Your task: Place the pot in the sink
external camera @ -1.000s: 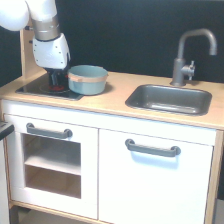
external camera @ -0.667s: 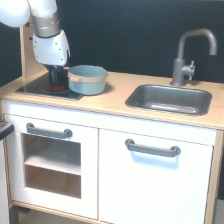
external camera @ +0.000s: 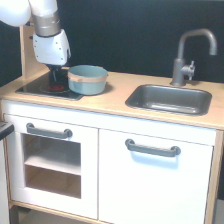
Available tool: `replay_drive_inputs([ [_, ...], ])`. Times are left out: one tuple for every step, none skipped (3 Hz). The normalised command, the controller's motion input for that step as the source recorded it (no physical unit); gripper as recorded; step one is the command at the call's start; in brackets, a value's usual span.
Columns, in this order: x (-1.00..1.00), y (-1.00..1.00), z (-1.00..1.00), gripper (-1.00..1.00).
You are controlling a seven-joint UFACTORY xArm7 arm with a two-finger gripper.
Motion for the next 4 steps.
replay_drive_inputs([
  [0.26, 0.15, -1.00, -0.34],
  [-0.21, 0.04, 1.00, -0.94],
  [0.65, -0.17, 1.00, -1.00],
  [0.20, -0.18, 0.31, 0.39],
])
